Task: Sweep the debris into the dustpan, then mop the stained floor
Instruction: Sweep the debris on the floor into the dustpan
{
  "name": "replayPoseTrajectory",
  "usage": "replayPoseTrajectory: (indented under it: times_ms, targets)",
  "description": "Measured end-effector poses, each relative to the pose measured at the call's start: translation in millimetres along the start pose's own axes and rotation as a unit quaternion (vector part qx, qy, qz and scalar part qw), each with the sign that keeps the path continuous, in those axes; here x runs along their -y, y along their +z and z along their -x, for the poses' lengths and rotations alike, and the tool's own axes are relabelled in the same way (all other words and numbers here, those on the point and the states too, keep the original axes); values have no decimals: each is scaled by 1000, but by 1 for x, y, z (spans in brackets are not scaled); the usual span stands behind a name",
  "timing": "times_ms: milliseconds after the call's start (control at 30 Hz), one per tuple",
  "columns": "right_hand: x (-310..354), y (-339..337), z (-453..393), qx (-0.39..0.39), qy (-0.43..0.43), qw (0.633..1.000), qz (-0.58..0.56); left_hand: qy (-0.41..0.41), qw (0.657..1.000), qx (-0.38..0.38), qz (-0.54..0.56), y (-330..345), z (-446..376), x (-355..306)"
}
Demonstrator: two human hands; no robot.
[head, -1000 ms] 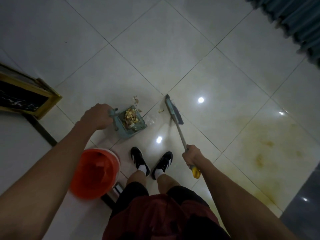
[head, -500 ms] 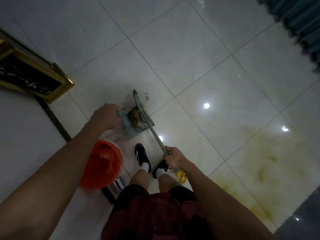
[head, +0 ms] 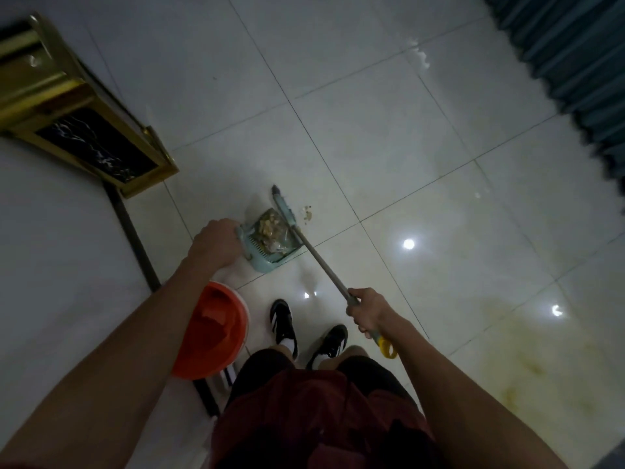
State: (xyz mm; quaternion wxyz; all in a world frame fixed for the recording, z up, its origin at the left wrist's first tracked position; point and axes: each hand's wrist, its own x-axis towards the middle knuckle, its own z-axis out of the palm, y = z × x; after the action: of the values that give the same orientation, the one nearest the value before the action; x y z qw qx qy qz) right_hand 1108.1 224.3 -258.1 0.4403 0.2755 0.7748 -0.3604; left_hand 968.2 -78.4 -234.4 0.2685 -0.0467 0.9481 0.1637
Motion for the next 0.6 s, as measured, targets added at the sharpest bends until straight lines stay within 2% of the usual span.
replayPoseTrajectory:
  times_ms: [200,367,600]
  targets:
    - [4,-27,-7,-30,-38,998,37,-29,999,-13,32,-4,4,-2]
    - [1,-67,-29,-37,-55,996,62,-85,996,-7,38,8,12,-21]
    - [-14,-129,-70,-49,-81,974,207,-124,991,19,36,26,32,-46]
